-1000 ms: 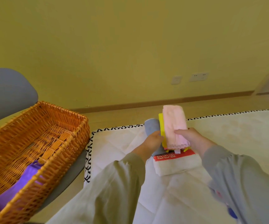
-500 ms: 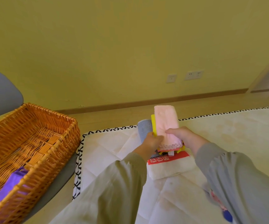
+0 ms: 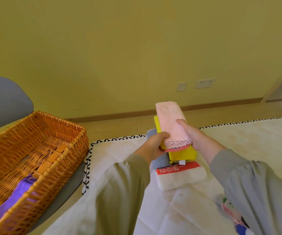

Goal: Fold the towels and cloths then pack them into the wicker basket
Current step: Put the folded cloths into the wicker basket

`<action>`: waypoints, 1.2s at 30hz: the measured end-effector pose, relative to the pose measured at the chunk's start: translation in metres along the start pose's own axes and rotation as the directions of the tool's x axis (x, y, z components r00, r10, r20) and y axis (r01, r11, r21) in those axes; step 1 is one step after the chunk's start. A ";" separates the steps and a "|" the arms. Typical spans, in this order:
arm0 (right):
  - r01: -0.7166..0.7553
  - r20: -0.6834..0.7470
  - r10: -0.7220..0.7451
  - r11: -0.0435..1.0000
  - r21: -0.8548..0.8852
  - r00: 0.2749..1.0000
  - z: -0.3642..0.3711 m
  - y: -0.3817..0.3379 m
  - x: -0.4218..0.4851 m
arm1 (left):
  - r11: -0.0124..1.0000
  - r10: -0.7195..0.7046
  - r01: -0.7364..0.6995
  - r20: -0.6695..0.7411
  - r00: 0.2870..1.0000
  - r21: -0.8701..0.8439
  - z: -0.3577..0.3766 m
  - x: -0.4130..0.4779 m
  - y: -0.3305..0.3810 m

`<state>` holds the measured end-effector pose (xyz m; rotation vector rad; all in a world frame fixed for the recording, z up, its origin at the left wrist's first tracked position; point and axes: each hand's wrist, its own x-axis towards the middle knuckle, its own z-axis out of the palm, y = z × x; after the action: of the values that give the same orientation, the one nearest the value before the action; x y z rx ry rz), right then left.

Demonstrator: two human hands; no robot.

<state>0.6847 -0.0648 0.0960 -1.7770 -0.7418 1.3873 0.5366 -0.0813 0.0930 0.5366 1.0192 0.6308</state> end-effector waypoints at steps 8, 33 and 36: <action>0.030 0.194 -0.036 0.999 0.030 0.980 0.022 -0.017 -0.018 | 0.991 0.058 -0.057 -0.011 0.998 0.118 -0.032 -0.021 0.026; -0.207 -0.016 0.207 0.963 -0.172 0.978 -0.039 0.085 0.087 | 1.000 0.022 -0.025 -0.205 0.979 -0.010 -0.062 0.019 -0.020; -0.224 -0.006 0.229 0.945 -0.239 0.973 -0.040 0.083 0.089 | 1.000 0.002 0.005 -0.219 0.976 0.029 -0.061 0.020 -0.021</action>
<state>0.7444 -0.0468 -0.0157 -2.0917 -0.7602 1.5216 0.4949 -0.0750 0.0404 0.4995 1.2379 0.6850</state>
